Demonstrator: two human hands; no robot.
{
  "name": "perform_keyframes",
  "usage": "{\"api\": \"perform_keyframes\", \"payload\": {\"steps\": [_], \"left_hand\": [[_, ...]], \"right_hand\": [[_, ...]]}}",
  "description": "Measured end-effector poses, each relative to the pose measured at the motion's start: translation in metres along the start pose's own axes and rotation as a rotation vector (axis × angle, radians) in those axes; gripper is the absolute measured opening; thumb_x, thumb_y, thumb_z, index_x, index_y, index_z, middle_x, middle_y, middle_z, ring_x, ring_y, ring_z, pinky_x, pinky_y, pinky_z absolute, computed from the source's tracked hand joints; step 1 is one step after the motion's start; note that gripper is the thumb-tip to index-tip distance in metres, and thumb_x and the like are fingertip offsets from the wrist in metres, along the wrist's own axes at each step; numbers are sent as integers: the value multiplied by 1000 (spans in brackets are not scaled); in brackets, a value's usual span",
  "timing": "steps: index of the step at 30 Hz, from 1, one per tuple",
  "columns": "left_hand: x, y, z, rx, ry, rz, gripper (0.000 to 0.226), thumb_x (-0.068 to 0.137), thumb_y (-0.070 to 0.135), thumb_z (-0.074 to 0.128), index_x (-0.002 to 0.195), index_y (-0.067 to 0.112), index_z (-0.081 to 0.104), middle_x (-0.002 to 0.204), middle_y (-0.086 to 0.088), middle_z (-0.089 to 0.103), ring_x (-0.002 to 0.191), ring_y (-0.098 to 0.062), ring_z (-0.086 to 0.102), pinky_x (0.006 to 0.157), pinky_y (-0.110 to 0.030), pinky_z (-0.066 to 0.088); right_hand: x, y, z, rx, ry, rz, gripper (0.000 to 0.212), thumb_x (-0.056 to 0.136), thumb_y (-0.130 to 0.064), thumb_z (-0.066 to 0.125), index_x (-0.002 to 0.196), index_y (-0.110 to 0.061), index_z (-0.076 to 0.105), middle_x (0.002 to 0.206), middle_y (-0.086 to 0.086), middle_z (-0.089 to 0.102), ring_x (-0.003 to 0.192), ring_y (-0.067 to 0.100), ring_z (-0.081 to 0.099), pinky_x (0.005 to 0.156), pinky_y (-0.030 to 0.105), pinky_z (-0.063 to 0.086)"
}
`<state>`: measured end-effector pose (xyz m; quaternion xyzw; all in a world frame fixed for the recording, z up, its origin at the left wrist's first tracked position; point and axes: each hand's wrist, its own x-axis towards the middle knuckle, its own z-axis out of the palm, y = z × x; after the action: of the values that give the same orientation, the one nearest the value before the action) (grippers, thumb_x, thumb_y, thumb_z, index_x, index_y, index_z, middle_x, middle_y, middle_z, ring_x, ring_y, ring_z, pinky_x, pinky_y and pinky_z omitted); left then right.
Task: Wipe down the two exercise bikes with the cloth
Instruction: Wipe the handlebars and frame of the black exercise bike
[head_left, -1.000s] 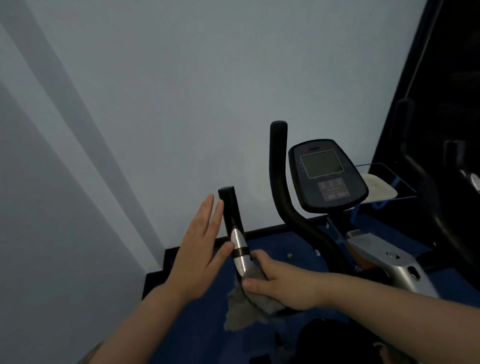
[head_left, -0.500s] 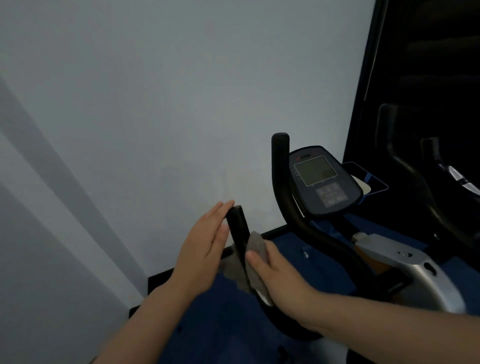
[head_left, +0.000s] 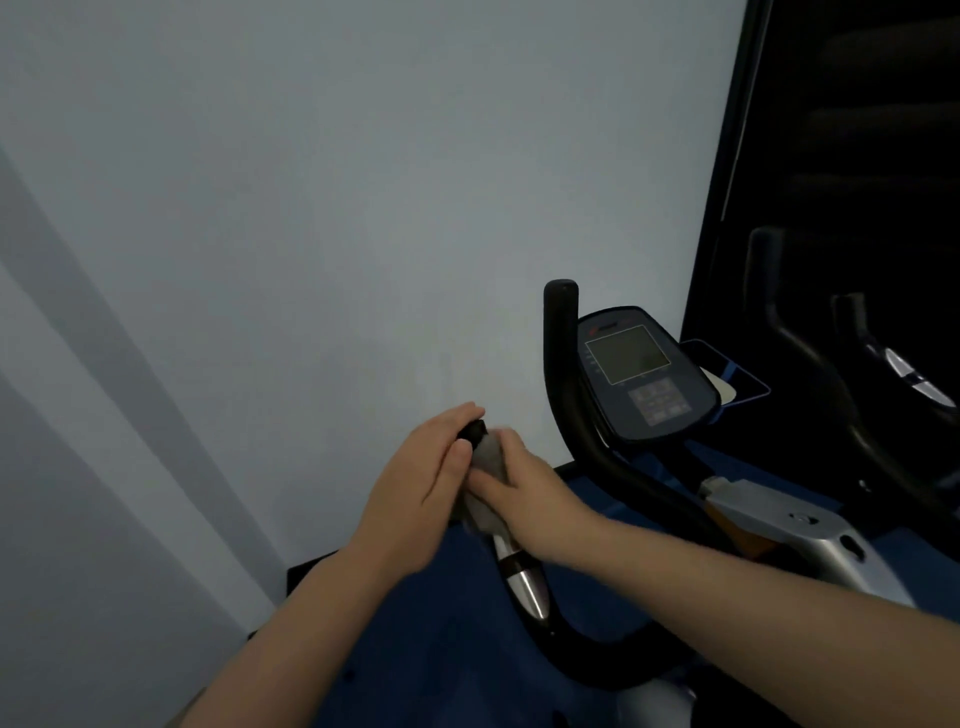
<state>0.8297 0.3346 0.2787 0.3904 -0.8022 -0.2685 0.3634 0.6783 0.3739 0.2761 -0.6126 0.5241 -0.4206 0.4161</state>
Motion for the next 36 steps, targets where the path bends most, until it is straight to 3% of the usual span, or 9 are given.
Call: {"api": "perform_keyframes", "payload": {"steps": [4, 9, 14, 17, 20, 25, 27, 31, 36], "left_hand": [[-1, 2, 5, -106, -7, -63, 52, 98, 48, 28, 142, 29, 46, 139, 15, 51, 130, 2, 44, 112, -28, 35], [-3, 8, 20, -154, 72, -100, 50, 97, 50, 29, 144, 35, 39, 144, 20, 44, 131, 12, 37, 106, -6, 27], [-6, 13, 37, -263, 117, -179, 62, 95, 51, 30, 153, 31, 21, 156, 18, 26, 139, 12, 23, 116, -16, 19], [-10, 15, 42, -264, 147, -190, 61, 95, 56, 29, 151, 42, 8, 158, 24, 14, 138, 19, 14, 109, -1, 12], [-18, 17, 55, -227, 143, -171, 62, 92, 69, 25, 140, 59, -14, 152, 39, -13, 138, 21, -4, 103, 5, 3], [-8, 21, 68, -282, 231, -224, 72, 95, 58, 34, 142, 41, -17, 151, 28, -15, 138, 15, -6, 120, -22, -1], [-3, 22, 67, -272, 271, -237, 82, 89, 69, 32, 144, 31, -15, 154, 17, -9, 134, 13, -3, 121, -23, -3], [-14, 25, 70, -267, 185, -232, 61, 93, 49, 28, 133, 54, -18, 140, 43, -21, 124, 35, -8, 115, -22, -2], [-33, 36, 85, -112, 254, -224, 66, 98, 45, 27, 146, 40, -18, 157, 22, -20, 143, 13, -9, 111, -6, -3]], "right_hand": [[-9, 2, 13, 15, 92, -29, 29, 98, -32, 53, 126, -31, 43, 105, -4, 65, 91, 11, 65, 83, 40, 56], [-11, 5, 2, -18, -25, 101, 35, 96, -38, 55, 125, -23, 44, 107, 1, 65, 95, 16, 65, 86, 41, 55], [-11, 4, 10, 170, 9, 89, 23, 99, -28, 50, 122, -24, 46, 100, 3, 67, 81, 11, 64, 72, 31, 54], [-35, 21, 0, 104, -150, 147, 36, 98, -33, 54, 129, -22, 39, 115, 2, 64, 103, 13, 63, 91, 35, 54], [-48, 30, -10, 11, -305, 160, 45, 97, -39, 55, 132, -18, 35, 118, -1, 62, 106, 10, 62, 94, 31, 52], [-50, 24, -17, 50, -392, 183, 51, 99, -36, 54, 136, -11, 31, 122, 2, 57, 109, 11, 59, 90, 22, 50], [-56, 27, -26, -81, -499, 192, 57, 96, -43, 55, 138, -14, 30, 129, 2, 54, 117, 13, 54, 97, 25, 47], [-62, 22, -49, -554, -752, 123, 63, 95, -52, 53, 137, -10, 32, 128, 10, 53, 112, 22, 54, 87, 31, 43], [-69, 15, -84, -1009, -938, -88, 52, 95, -51, 52, 127, -12, 38, 119, 14, 58, 98, 27, 55, 74, 33, 37]]}}
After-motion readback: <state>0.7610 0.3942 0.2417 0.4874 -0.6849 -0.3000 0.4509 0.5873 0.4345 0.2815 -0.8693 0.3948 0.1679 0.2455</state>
